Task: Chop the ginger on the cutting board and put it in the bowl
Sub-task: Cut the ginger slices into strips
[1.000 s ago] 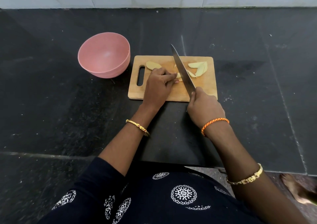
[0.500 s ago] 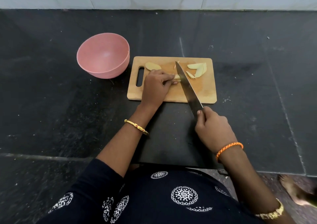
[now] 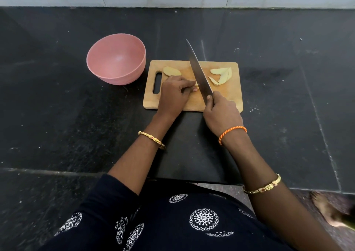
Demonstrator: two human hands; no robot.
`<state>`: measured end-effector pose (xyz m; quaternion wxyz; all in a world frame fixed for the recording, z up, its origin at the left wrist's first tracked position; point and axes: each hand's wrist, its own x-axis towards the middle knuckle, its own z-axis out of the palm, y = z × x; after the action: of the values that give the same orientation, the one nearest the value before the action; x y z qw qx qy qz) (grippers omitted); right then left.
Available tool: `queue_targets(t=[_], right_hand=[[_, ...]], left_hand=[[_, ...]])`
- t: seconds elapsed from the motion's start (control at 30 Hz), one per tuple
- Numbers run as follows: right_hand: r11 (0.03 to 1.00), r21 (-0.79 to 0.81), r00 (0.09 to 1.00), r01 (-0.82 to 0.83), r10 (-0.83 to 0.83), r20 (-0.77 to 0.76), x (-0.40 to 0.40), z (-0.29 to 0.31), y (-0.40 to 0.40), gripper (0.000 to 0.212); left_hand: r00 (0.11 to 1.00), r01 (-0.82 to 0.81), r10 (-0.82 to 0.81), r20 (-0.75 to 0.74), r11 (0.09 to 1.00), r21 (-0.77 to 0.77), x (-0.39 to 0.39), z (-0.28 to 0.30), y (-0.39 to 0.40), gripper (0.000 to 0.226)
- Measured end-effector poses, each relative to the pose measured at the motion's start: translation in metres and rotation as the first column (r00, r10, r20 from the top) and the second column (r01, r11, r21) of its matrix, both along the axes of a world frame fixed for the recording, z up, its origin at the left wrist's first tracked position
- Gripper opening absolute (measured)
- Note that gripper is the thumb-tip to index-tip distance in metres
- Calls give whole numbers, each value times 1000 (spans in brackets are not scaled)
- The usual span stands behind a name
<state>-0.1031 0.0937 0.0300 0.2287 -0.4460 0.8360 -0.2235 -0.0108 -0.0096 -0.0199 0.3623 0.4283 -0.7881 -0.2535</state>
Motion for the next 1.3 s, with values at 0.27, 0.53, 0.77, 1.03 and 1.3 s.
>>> queue_targets(t=[0.27,0.53,0.77,1.03,1.3], right_hand=[[993,120,994,18,-5,-108,11,6,-10,12],[961,274,987,-49,90,-137,7,10,-13,15],[946,317,995,-68,89,-54,3,16,23,8],[997,72,999,32,-30,-34,3,19,34,23],[994,105,994,-32,42,-99,4,6,8,26]], left_hand=[[1000,-12,12,-8,1000,-8,-2,-2,0,19],[1000,-21,21,-15,1000,8,-3,-1,1,18],[999,-18,20,42,999,-43,-1,-1,1,18],[999,-16,16,36,1000,-4,4,2,4,17],[1000,4,-4,31,1000,-3,6,2,1,18]])
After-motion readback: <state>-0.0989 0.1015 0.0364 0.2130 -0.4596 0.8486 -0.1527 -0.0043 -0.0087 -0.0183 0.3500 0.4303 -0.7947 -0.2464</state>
